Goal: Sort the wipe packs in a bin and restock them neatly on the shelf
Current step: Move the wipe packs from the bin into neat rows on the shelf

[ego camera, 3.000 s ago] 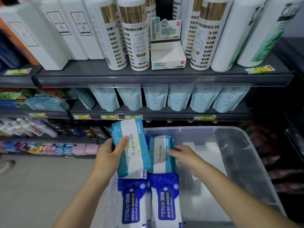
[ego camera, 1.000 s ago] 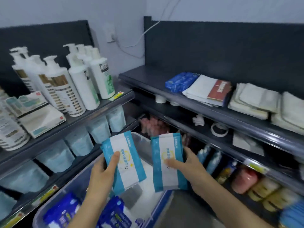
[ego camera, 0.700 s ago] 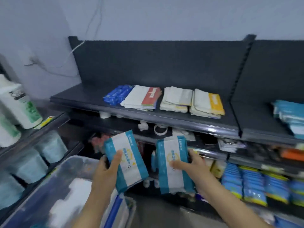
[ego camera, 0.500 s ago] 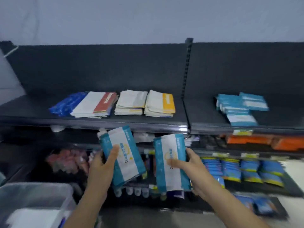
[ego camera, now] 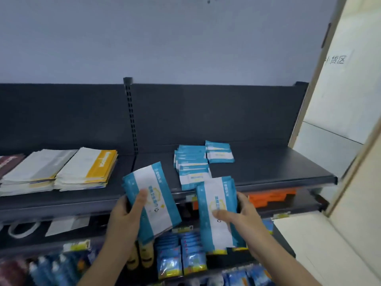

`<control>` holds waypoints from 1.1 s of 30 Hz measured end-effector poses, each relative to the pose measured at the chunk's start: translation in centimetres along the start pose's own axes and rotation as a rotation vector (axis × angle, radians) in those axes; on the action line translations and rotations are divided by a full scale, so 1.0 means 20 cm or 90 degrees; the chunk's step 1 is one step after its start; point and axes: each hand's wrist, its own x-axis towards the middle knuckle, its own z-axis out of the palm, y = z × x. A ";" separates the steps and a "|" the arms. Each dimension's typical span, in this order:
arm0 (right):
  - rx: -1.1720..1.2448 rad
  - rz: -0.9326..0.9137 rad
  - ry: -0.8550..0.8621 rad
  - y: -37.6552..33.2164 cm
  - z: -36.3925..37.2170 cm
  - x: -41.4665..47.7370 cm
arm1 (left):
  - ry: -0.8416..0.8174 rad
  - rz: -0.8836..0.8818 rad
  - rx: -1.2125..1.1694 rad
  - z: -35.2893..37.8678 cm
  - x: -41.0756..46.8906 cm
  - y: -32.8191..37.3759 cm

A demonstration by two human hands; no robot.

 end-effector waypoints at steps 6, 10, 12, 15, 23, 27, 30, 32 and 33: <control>-0.006 -0.013 0.058 0.02 -0.31 0.23 | -0.025 -0.016 -0.005 0.35 0.17 -0.06; -0.067 -0.018 0.068 0.05 -0.43 0.43 | -0.023 -0.028 -0.008 0.53 0.36 -0.13; -0.116 -0.026 0.070 0.05 -0.48 0.57 | -0.020 -0.031 -0.017 0.61 0.49 -0.18; -0.266 -0.064 0.067 0.00 -0.54 0.83 | -0.027 -0.040 -0.024 0.73 0.69 -0.23; -0.826 -0.126 -0.088 -0.04 -0.53 1.54 | -0.012 -0.071 -0.027 0.95 1.14 -0.31; -0.894 -0.099 -0.181 0.02 -0.49 1.76 | 0.004 -0.072 -0.015 0.98 1.25 -0.32; -0.965 -0.103 -0.292 0.05 -0.45 1.88 | 0.026 -0.081 -0.018 0.98 1.28 -0.33; -1.002 -0.104 -0.349 0.04 -0.43 1.94 | 0.050 -0.089 -0.005 0.98 1.27 -0.35; -1.011 -0.098 -0.372 0.04 -0.42 1.96 | 0.065 -0.092 0.003 0.98 1.27 -0.35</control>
